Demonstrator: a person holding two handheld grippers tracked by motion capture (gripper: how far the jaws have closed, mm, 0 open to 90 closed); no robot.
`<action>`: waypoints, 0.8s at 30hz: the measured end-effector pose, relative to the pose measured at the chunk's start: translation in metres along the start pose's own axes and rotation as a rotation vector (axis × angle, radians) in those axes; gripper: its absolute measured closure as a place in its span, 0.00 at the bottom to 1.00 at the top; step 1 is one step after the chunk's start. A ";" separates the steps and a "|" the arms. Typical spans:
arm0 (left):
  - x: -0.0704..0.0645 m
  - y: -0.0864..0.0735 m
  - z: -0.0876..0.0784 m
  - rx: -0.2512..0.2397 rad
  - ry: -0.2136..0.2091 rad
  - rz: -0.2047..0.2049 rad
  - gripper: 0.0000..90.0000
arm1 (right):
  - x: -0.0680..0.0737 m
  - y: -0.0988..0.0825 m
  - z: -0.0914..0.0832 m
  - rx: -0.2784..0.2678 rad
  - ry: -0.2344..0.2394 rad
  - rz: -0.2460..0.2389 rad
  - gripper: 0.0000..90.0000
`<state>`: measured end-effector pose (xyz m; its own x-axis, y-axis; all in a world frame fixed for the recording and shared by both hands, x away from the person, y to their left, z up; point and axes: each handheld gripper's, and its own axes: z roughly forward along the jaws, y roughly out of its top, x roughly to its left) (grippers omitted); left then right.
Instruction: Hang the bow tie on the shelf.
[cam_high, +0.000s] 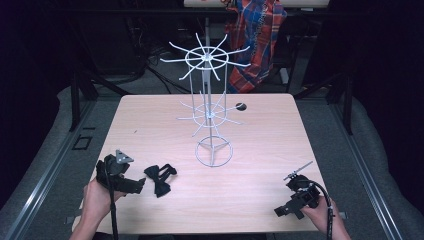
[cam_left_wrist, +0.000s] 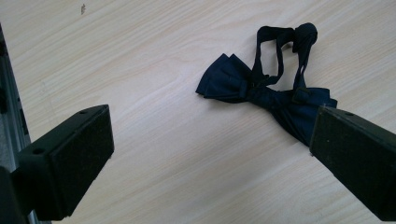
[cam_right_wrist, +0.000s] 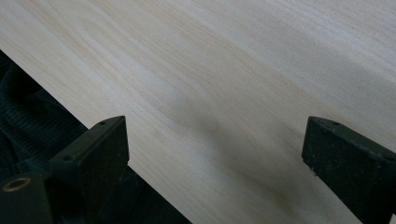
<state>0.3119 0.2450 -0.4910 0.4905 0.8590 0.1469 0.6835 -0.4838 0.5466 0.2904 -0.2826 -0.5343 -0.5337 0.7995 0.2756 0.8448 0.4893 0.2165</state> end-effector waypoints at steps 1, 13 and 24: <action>0.000 0.000 0.000 0.000 0.000 0.000 0.00 | 0.000 0.000 0.000 0.000 0.000 0.000 0.08; -0.002 0.004 0.005 0.010 -0.010 0.015 0.00 | 0.001 0.000 0.002 -0.006 -0.004 0.004 0.08; -0.005 0.008 0.011 0.018 -0.028 0.023 0.00 | 0.001 0.000 0.002 0.002 -0.006 -0.004 0.08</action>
<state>0.3212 0.2345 -0.4965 0.5211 0.8425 0.1363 0.6814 -0.5068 0.5280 0.2905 -0.2813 -0.5357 -0.5365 0.7998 0.2694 0.8430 0.4930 0.2153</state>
